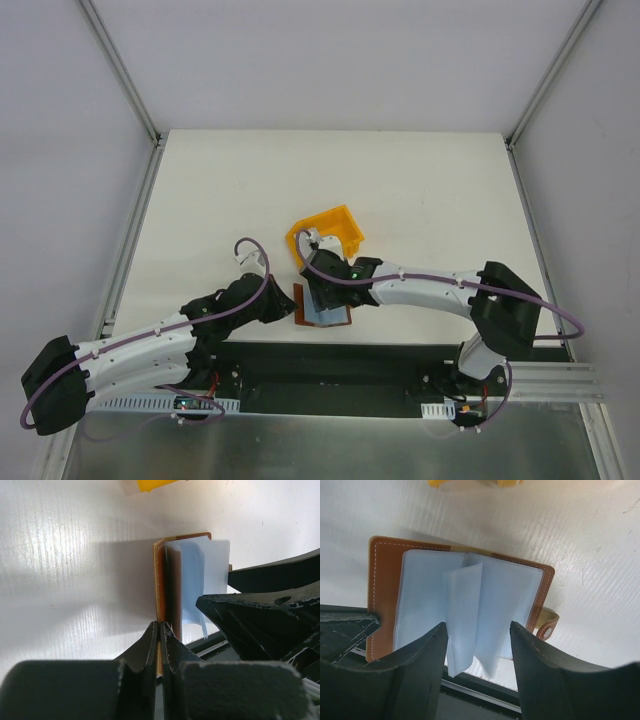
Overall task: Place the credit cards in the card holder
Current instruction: Turn over the card slot in the card holder.
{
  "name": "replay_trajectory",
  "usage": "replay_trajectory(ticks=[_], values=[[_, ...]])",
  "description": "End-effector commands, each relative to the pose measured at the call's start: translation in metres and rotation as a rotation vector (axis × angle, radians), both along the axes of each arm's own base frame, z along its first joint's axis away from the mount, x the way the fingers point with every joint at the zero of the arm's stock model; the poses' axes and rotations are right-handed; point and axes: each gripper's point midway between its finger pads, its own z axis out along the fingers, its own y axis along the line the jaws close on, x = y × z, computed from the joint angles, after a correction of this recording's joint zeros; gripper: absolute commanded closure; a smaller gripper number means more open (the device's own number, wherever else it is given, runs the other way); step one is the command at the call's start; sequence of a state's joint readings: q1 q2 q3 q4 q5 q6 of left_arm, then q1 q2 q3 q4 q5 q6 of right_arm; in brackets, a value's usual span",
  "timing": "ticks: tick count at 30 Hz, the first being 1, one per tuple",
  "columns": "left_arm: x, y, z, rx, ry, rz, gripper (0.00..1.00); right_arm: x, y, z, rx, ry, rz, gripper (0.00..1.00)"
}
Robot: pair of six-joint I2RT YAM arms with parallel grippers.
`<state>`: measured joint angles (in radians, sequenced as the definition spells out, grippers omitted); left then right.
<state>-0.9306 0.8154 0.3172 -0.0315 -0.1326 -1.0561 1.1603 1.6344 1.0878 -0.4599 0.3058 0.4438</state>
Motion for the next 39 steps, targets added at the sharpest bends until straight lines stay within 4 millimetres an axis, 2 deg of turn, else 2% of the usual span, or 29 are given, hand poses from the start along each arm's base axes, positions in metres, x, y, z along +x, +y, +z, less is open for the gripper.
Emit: replay_trajectory(ticks=[1,6,12,16,20,26,29,32,36,39], values=[[0.0,0.0,-0.002,-0.019,-0.004,0.017,1.0,-0.005,0.0,-0.008,0.034,0.054,-0.016,0.44],[-0.003,0.004,-0.012,-0.008,0.019,0.029,1.0,-0.01,0.001,-0.024,0.096,0.124,-0.041,0.43],[-0.005,0.008,-0.021,0.015,0.037,0.039,1.0,-0.009,-0.007,-0.03,0.083,0.131,-0.066,0.41],[-0.007,0.01,-0.028,0.027,0.054,0.043,1.0,-0.015,0.004,-0.032,0.147,0.175,-0.049,0.41],[-0.007,0.011,-0.03,0.034,0.061,0.048,1.0,-0.016,0.028,-0.027,0.262,0.219,-0.031,0.41],[-0.008,0.016,-0.037,0.045,0.075,0.072,1.0,-0.024,0.07,0.009,0.449,0.255,0.097,0.41],[-0.009,0.017,-0.042,0.056,0.088,0.079,1.0,-0.032,0.086,0.015,0.484,0.287,0.145,0.41],[-0.008,0.018,-0.042,0.061,0.089,0.083,1.0,-0.038,0.094,0.014,0.488,0.31,0.169,0.41],[-0.008,0.02,-0.044,0.051,0.092,0.105,1.0,-0.037,0.092,0.014,0.485,0.299,0.165,0.41],[-0.009,0.023,-0.046,0.041,0.095,0.119,1.0,-0.036,0.09,0.027,0.507,0.261,0.193,0.41]])
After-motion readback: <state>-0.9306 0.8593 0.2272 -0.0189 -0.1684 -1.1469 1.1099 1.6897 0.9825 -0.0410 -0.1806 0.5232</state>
